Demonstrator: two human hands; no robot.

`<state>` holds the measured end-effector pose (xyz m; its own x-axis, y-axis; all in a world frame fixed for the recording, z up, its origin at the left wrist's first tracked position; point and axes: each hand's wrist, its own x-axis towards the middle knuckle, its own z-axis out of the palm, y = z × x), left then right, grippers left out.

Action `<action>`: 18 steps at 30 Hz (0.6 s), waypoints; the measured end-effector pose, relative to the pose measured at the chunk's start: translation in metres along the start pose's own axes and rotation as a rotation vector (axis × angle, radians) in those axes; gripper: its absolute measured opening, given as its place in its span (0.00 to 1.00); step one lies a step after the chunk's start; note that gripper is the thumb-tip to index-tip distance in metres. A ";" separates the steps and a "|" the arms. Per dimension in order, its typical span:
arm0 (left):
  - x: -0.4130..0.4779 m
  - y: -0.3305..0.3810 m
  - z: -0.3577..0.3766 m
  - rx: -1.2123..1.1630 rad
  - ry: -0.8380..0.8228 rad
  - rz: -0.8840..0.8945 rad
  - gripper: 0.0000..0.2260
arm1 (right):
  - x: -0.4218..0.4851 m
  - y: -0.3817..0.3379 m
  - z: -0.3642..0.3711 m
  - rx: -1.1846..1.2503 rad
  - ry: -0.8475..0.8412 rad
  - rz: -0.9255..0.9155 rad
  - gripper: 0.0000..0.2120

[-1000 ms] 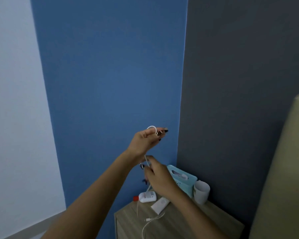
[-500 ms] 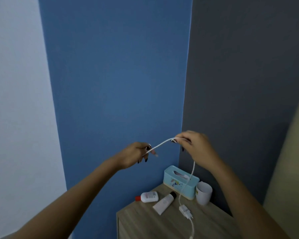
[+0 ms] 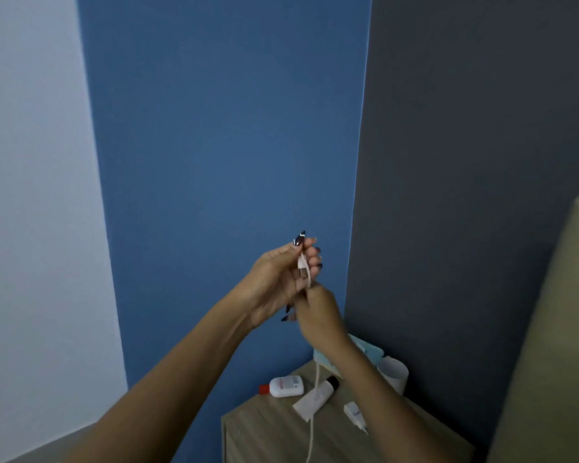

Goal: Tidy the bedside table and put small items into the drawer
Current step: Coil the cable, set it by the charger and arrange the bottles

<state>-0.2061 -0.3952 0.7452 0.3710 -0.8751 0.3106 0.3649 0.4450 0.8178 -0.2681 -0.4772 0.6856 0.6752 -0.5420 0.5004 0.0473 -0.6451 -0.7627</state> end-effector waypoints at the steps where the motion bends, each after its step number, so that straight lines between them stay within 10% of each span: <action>1: 0.003 0.003 -0.002 0.071 0.008 0.036 0.11 | -0.004 -0.003 0.006 -0.011 -0.019 -0.004 0.10; 11: 0.008 0.027 -0.069 1.471 0.062 0.336 0.09 | -0.027 -0.011 -0.001 -0.214 -0.200 -0.107 0.12; 18: -0.016 0.022 -0.075 1.414 0.043 0.087 0.13 | -0.010 -0.011 -0.050 -0.555 -0.031 -0.300 0.11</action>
<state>-0.1397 -0.3566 0.7217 0.3823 -0.8374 0.3906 -0.8001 -0.0885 0.5933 -0.3120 -0.4915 0.7096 0.7129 -0.2836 0.6414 -0.1454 -0.9545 -0.2604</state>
